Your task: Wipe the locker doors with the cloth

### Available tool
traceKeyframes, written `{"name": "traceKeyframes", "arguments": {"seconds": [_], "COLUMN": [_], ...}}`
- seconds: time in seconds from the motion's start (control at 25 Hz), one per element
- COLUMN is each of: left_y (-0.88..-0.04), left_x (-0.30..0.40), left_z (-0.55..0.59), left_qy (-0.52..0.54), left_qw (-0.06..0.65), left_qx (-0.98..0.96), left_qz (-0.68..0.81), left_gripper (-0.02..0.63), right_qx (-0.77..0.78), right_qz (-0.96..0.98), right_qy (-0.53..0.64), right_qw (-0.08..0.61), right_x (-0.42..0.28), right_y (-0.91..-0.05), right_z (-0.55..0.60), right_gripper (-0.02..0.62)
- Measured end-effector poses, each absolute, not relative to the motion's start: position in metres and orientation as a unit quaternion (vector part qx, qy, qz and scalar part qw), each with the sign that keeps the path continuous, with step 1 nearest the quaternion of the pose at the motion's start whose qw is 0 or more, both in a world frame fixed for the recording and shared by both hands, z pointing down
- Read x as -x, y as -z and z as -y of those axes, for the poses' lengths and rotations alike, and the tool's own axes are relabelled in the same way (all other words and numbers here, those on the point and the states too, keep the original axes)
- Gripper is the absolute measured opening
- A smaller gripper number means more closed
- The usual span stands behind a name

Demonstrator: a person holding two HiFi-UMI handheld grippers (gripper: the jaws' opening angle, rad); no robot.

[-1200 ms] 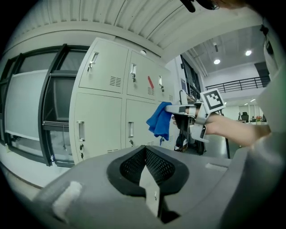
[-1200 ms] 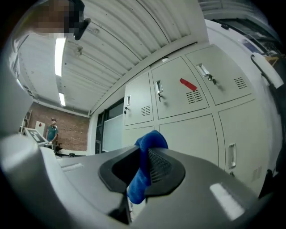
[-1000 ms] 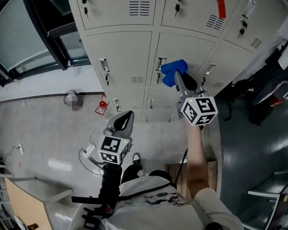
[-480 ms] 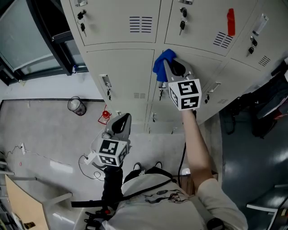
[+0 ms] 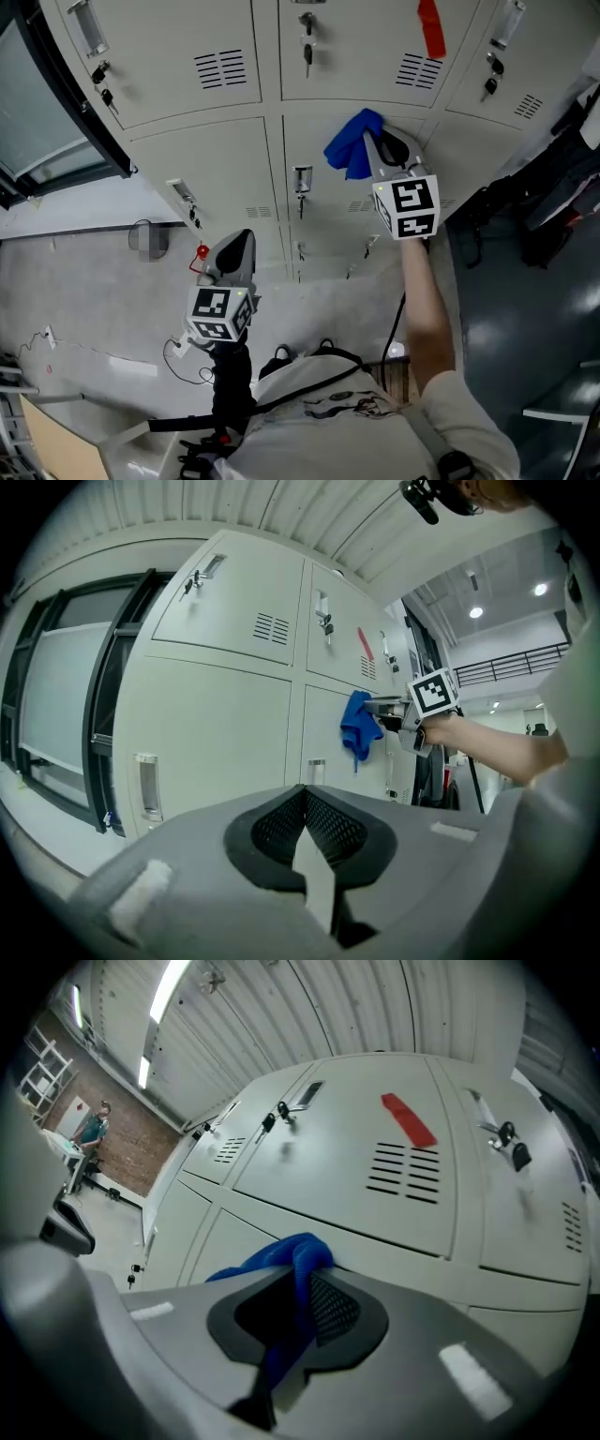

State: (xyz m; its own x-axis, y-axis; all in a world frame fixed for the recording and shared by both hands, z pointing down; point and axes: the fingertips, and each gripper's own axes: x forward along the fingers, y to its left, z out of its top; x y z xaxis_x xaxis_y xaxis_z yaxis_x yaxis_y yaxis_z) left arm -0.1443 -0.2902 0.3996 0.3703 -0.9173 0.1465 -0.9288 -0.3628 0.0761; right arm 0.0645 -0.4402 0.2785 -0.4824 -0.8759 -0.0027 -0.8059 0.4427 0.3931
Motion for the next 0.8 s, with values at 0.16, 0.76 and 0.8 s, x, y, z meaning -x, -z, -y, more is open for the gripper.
{"name": "traceKeyframes", "arguments": {"seconds": [0.16,0.76,0.8], "left_y": [-0.397,-0.389,-0.389], "left_x": [0.125,0.119,0.121], "left_z": [0.304,0.312,0.311], "left_qy": [-0.036,-0.043,-0.044], "left_qw": [0.068,0.055,0.055], "left_qx": [-0.834,-0.839,-0.838], "left_qz": [0.546,0.540,0.542], "left_gripper": [0.000,0.000,0.000], "right_qx": [-0.525,-0.416,-0.401], "right_qz": [0.825,0.894,0.903], "right_qy": [0.173,0.157,0.150], "right_qw": [0.116,0.051,0.049], "right_x": [-0.116,-0.057,-0.040], "right_y": [-0.280,-0.288,-0.295], "right_z": [0.446,0.396,0.392], "right_gripper": [0.037,0.038,0.038]}}
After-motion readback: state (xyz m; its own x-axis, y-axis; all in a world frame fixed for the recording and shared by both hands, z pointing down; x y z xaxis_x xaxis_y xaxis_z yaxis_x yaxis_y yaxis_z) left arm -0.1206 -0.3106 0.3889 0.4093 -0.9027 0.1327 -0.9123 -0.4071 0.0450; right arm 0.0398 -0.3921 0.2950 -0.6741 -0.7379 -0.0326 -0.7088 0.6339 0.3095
